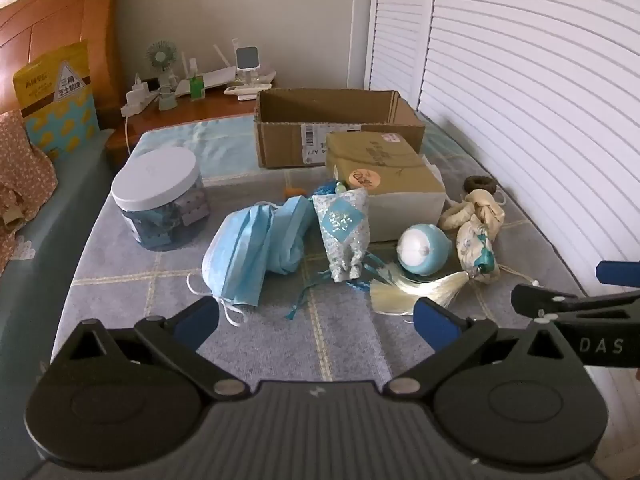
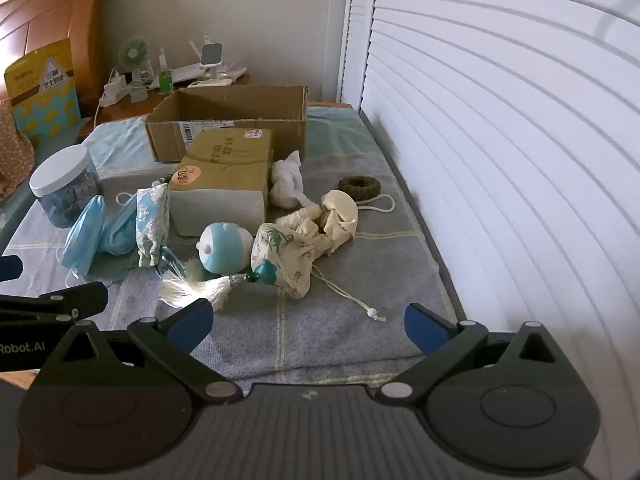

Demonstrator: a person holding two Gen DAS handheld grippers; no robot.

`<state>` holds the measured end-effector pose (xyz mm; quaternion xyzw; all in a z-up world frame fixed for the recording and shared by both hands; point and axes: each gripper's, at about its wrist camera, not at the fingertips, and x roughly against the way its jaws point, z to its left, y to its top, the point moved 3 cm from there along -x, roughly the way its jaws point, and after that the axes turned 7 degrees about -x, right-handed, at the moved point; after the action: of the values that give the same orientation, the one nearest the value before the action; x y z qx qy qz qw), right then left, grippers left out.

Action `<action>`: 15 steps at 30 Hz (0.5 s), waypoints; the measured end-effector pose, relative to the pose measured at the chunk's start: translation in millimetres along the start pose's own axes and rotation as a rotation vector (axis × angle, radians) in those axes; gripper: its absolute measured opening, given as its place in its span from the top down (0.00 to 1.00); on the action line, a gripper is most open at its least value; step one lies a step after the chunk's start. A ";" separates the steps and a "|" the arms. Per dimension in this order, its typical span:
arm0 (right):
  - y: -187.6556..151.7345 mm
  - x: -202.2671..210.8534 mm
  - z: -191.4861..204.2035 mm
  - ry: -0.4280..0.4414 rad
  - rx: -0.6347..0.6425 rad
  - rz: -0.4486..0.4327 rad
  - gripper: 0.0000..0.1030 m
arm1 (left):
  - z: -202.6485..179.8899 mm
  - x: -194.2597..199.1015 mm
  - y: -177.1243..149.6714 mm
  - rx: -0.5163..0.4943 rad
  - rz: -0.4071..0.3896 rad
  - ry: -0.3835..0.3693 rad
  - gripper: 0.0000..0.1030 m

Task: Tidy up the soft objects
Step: 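Move left tool toward blue face masks while right tool approaches cream drawstring bag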

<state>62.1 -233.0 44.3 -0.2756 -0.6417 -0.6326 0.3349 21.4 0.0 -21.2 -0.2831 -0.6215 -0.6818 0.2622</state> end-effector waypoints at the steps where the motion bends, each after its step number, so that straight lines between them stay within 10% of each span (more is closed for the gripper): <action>1: 0.2 -0.2 0.0 -0.004 0.002 0.001 0.00 | 0.1 -0.2 0.5 0.000 0.000 0.002 0.00; 15: 0.3 -1.3 0.3 -0.008 0.007 -0.008 0.00 | 2.3 5.4 0.3 0.000 -0.020 0.002 0.00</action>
<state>63.1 -232.5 43.5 -0.2745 -0.6463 -0.6305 0.3308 18.0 2.2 -16.9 -0.2761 -0.6239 -0.6848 0.2560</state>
